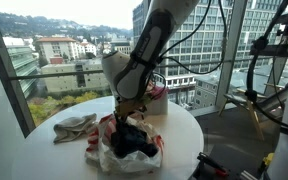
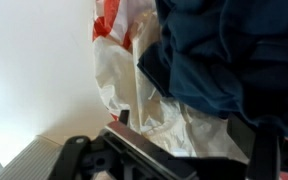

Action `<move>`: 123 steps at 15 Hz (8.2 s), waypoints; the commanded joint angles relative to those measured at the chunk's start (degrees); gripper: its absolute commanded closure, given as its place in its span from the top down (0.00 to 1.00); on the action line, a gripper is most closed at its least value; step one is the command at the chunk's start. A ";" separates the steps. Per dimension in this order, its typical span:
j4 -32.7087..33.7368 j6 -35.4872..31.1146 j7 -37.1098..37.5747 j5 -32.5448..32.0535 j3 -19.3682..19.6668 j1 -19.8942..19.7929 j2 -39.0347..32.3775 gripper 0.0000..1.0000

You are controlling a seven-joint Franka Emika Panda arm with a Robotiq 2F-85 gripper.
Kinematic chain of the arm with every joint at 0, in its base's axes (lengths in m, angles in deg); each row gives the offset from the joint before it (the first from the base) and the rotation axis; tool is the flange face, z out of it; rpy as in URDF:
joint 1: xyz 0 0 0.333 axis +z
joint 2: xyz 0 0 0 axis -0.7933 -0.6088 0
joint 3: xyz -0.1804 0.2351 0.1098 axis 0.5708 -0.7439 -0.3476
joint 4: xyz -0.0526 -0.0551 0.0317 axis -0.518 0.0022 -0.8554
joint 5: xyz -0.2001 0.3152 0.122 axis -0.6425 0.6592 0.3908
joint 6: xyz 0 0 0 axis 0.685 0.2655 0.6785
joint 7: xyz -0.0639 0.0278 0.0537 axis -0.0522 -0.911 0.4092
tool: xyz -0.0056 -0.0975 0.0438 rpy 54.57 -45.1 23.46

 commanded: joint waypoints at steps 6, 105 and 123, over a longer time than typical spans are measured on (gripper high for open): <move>-2.14 -13.64 4.34 -14.71 4.96 4.12 -1.99 1.00; 43.30 4.87 -14.48 21.20 11.26 -11.90 -19.89 1.00; 30.52 -0.03 9.18 7.11 20.51 -1.22 -5.63 0.01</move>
